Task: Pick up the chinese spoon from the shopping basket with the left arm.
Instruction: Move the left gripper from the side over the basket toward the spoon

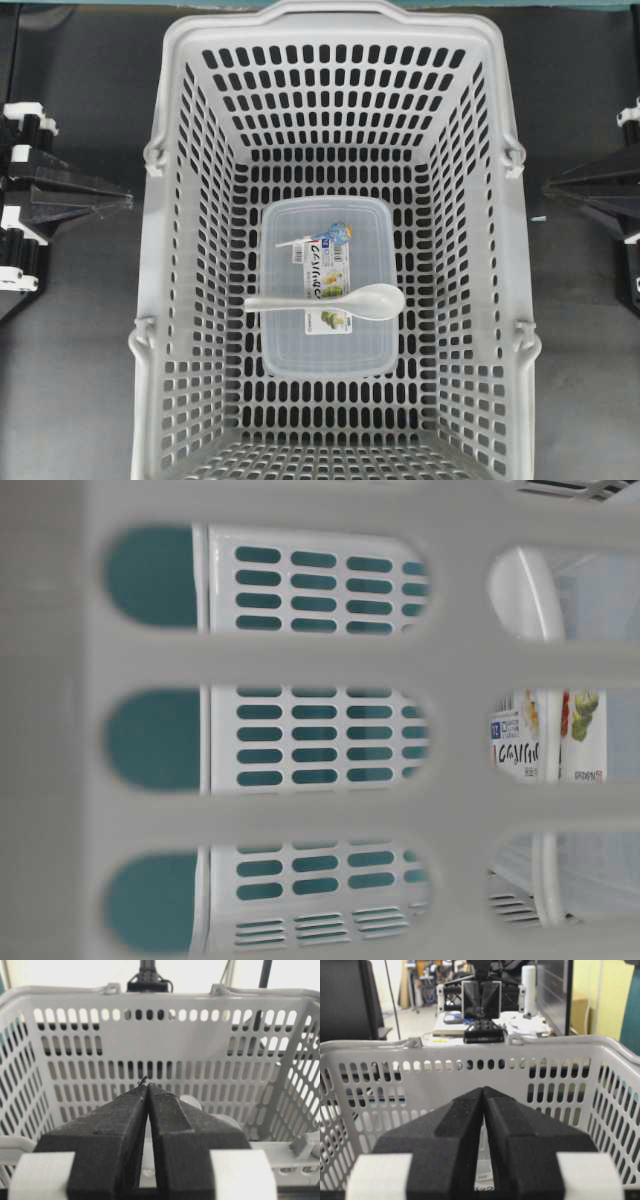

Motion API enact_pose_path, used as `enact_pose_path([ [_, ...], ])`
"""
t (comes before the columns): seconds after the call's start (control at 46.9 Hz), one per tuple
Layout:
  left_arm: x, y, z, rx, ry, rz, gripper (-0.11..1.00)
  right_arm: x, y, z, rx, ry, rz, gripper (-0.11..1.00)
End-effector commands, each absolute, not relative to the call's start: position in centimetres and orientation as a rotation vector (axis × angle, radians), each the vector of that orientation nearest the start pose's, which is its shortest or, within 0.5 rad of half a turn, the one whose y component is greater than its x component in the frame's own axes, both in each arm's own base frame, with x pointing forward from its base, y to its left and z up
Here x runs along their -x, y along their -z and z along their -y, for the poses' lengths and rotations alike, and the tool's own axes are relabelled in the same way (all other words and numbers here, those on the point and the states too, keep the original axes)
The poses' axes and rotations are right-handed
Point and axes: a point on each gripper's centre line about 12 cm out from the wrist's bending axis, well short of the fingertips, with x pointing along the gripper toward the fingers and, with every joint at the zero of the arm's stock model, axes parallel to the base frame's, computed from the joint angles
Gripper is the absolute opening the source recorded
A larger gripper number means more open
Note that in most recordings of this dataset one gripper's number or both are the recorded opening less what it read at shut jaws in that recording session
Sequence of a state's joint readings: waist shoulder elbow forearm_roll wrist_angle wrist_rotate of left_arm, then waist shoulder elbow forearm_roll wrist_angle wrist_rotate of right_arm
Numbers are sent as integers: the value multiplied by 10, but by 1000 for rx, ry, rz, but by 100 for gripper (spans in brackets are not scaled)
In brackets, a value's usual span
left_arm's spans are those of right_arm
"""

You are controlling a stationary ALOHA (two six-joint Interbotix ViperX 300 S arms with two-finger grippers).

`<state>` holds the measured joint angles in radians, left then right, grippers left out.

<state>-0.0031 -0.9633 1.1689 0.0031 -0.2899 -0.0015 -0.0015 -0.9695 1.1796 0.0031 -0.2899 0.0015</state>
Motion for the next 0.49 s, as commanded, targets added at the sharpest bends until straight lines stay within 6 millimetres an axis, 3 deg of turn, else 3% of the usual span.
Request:
enact_pose_path([
  [0.0,-202,-302,3,-13,20,58,6,-200,-296,0,-23,0,84,0],
  [0.064,-204,-310,5,7,29,32,1,-200,-295,1,-36,7,78,5],
  [0.128,-206,-319,7,7,34,11,0,-199,-296,2,-42,10,81,-1],
  [0.256,-211,-339,9,7,40,-54,0,-200,-299,2,-47,8,86,-1],
  [0.47,-237,-358,11,-1,40,-274,0,-201,-300,0,-99,-2,84,-1],
])
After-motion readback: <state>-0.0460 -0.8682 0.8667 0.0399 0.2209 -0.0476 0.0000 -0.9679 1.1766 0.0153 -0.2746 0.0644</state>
